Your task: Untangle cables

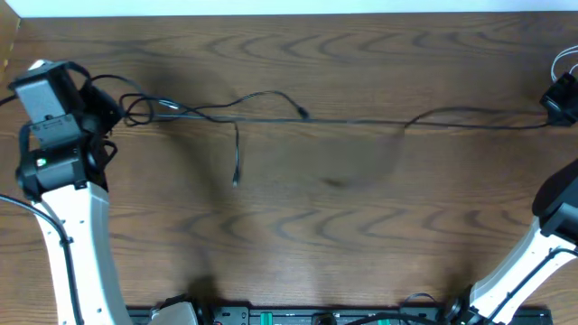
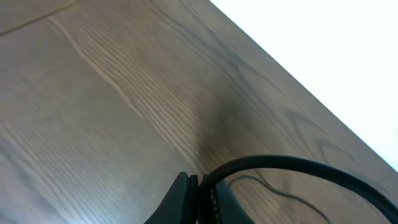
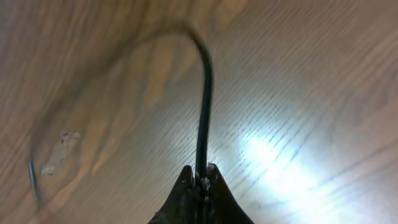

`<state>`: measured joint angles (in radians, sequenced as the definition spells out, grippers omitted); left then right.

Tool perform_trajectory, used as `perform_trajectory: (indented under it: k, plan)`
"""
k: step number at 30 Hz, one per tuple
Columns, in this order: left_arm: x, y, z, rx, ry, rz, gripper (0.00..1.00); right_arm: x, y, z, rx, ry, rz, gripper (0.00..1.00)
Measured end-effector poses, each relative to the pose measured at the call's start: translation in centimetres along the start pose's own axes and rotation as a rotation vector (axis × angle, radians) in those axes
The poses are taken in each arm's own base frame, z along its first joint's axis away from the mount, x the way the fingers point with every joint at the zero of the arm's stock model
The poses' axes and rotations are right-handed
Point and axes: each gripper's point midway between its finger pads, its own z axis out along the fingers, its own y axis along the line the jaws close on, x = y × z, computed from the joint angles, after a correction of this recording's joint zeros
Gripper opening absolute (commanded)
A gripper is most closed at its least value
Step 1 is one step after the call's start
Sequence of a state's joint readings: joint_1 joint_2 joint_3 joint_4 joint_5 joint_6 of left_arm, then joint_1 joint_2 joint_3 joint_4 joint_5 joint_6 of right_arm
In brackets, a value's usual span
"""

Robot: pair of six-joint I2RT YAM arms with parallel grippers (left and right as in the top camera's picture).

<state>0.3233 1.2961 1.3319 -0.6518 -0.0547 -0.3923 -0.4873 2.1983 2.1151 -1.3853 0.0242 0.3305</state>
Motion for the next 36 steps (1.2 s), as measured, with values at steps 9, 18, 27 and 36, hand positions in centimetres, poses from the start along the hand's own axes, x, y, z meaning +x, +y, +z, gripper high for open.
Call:
perform_trajectory:
  k: [9,18,27,36]
  plan:
    - [1.0,-2.2,-0.2,0.133,0.059,0.022,0.08,1.0,5.4,0.1,-0.133,0.001,-0.202,0.03]
    - [4.2,-8.3,-2.0,0.418,0.196,0.067,0.07,3.4,10.0,-0.2,-0.170,0.006,-0.393,0.79]
    - [4.6,-16.4,-6.4,0.793,0.218,0.073,0.07,5.4,14.0,-2.8,-0.377,-0.006,-0.661,0.84]
    - [2.1,-19.4,-11.0,1.020,0.191,-0.018,0.07,12.7,23.2,-9.6,-0.815,-0.075,-1.055,0.89]
